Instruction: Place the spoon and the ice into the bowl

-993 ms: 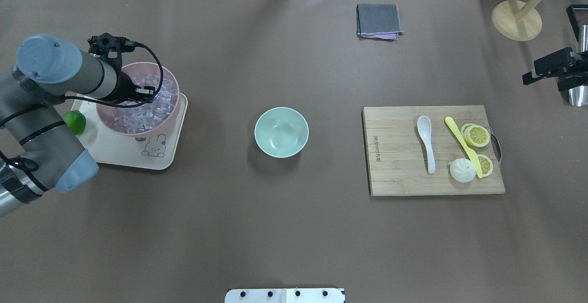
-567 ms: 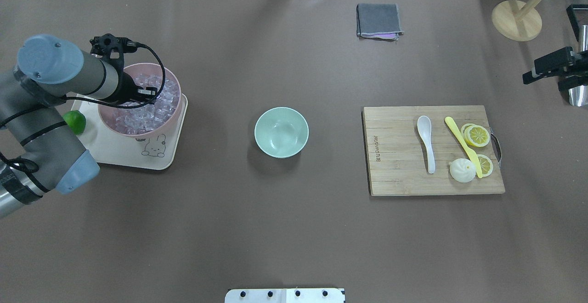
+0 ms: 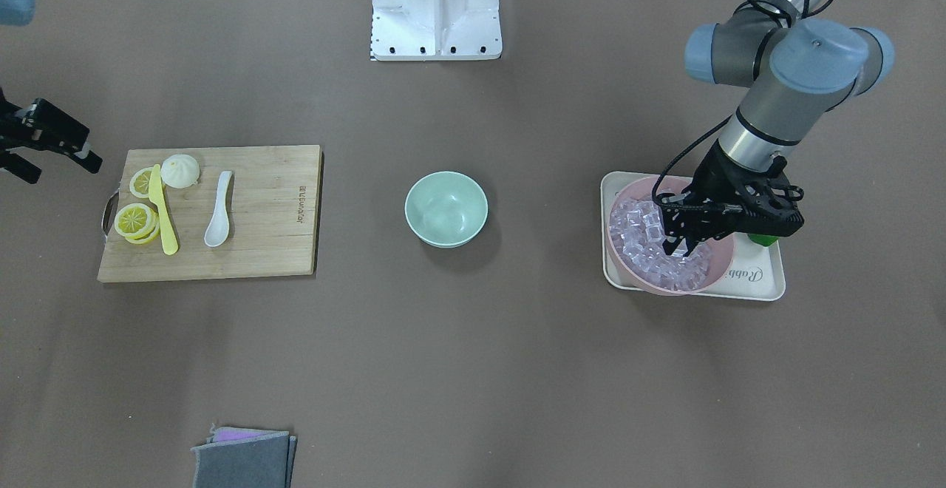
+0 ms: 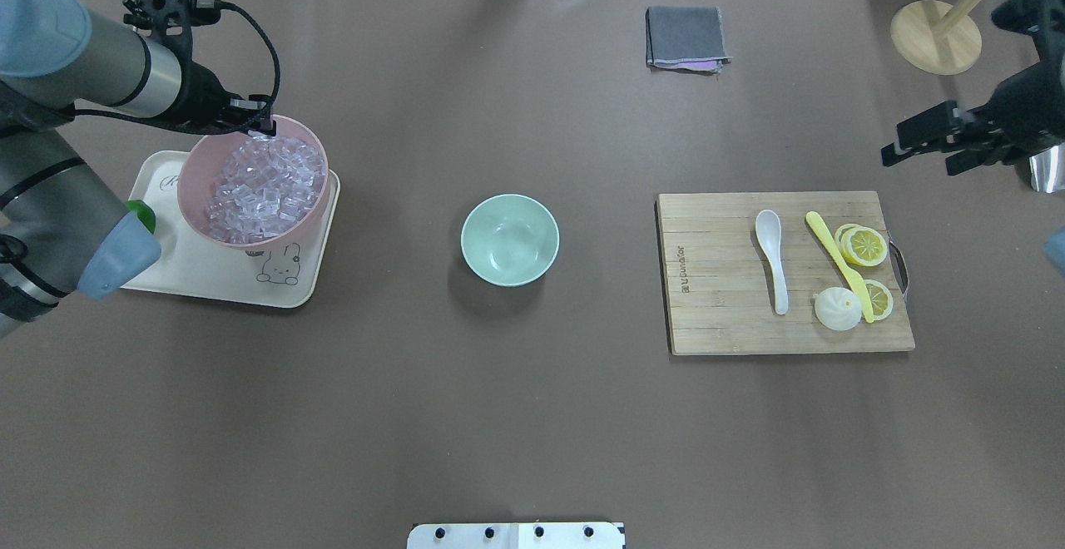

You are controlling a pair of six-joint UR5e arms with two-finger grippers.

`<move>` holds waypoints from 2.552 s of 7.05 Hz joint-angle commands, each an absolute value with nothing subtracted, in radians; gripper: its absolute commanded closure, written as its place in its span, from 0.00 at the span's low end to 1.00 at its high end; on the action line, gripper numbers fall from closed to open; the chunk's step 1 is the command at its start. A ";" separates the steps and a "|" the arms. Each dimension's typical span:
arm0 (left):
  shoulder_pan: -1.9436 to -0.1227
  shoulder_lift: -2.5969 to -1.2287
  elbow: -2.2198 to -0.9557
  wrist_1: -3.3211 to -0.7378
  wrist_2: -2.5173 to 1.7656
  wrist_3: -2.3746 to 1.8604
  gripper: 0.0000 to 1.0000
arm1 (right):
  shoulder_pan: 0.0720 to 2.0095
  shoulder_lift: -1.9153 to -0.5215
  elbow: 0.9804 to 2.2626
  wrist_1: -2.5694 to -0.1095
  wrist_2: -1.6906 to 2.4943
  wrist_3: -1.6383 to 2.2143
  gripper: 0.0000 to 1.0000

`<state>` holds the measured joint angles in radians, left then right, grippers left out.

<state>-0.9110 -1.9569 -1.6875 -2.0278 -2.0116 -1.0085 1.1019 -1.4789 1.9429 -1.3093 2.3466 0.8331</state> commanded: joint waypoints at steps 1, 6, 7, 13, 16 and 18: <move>-0.907 -2.047 -1.701 -2.028 -2.010 -1.180 1.00 | 0.895 -1.425 1.944 -1.305 2.168 1.007 0.00; -0.706 -2.125 -1.709 -2.025 -1.801 -1.382 1.00 | 0.742 -1.428 1.904 -1.302 2.037 0.977 0.03; -0.683 -2.135 -1.707 -2.023 -1.775 -1.399 1.00 | 0.741 -1.427 1.882 -1.302 2.037 0.960 0.07; -0.565 -2.155 -1.701 -2.019 -1.666 -1.440 1.00 | 0.718 -1.388 1.737 -1.206 2.033 0.924 0.19; -0.565 -2.151 -1.703 -2.020 -1.666 -1.440 1.00 | 0.719 -1.388 1.741 -1.207 2.016 0.922 0.74; -0.565 -2.148 -1.703 -2.020 -1.666 -1.439 1.00 | 0.724 -1.396 1.747 -1.207 2.014 0.922 1.00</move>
